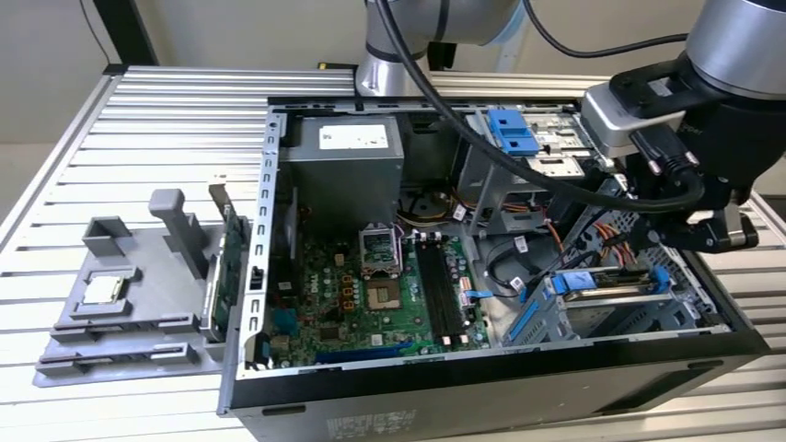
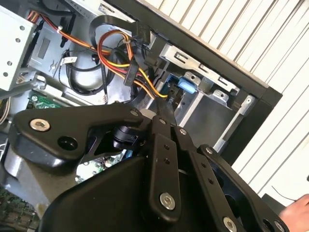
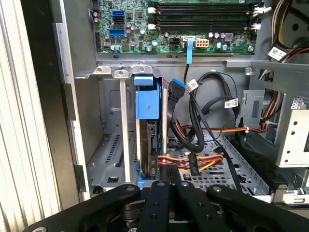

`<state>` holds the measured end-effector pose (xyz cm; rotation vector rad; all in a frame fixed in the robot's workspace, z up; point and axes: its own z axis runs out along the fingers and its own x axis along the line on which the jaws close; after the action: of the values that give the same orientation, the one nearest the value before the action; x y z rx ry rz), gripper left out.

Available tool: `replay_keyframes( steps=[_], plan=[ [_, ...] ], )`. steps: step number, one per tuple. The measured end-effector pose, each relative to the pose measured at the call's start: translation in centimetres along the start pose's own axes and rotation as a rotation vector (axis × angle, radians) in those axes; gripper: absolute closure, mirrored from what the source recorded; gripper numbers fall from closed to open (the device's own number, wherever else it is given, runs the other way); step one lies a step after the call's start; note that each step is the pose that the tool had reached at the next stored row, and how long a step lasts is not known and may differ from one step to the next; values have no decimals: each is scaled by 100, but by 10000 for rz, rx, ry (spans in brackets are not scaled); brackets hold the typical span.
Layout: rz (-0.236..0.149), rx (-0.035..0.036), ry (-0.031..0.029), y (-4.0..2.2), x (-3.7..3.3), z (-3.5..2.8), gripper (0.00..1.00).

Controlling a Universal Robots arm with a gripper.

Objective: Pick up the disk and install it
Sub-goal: 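Insert the first disk wire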

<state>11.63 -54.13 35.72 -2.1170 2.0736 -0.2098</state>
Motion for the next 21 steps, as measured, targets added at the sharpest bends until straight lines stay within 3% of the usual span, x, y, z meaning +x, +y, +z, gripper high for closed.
replay_keyframes(
  steps=[4,8,9,14,21],
  plan=[
    [-163,-3,-34,-53,0,-36,100],
    [-288,-7,-27,-92,0,-56,100],
    [-326,-9,-8,-95,-1,-59,100],
    [-698,-26,235,-96,0,-60,100],
    [-736,-27,245,-95,-3,-58,100]
  ],
)
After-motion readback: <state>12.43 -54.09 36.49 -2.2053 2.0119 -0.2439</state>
